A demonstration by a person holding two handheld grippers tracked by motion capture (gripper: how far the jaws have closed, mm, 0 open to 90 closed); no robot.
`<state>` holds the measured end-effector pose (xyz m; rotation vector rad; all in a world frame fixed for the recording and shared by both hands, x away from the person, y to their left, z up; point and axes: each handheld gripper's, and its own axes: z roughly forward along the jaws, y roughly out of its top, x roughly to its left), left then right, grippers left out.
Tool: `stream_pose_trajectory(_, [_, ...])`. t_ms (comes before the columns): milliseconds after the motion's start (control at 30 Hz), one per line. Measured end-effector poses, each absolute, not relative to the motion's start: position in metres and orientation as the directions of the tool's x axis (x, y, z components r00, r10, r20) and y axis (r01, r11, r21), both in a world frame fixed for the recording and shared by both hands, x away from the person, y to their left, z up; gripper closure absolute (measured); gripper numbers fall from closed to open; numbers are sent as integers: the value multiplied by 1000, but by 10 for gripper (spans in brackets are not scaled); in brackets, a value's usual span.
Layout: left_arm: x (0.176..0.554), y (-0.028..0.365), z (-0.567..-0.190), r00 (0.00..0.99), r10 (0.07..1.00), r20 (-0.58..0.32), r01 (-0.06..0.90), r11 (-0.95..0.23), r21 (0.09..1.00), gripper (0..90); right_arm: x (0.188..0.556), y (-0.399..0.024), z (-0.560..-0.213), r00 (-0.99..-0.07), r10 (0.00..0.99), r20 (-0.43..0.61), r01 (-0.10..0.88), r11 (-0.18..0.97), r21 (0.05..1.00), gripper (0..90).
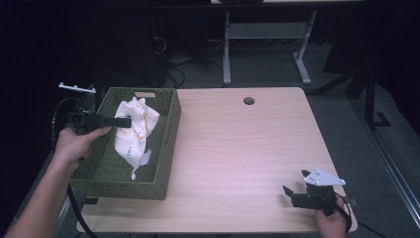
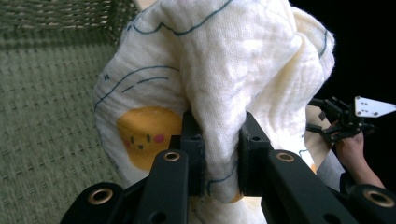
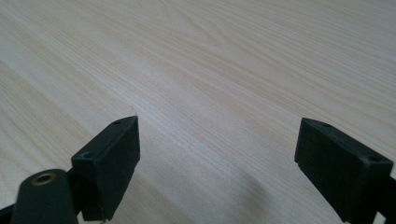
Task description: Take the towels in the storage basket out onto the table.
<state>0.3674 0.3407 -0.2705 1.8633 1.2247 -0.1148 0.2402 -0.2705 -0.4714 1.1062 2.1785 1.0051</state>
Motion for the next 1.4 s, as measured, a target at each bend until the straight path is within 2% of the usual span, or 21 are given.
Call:
stream_pose_trajectory(767, [366, 269, -246, 632, 632, -449, 723, -273, 635, 755, 240, -271, -470, -548, 831, -91, 465, 394, 793, 137])
stream_pose_trajectory(1400, [374, 208, -258, 689, 571, -448, 697, -352, 624, 754, 240, -272, -469, -549, 831, -92, 456, 390, 800, 137])
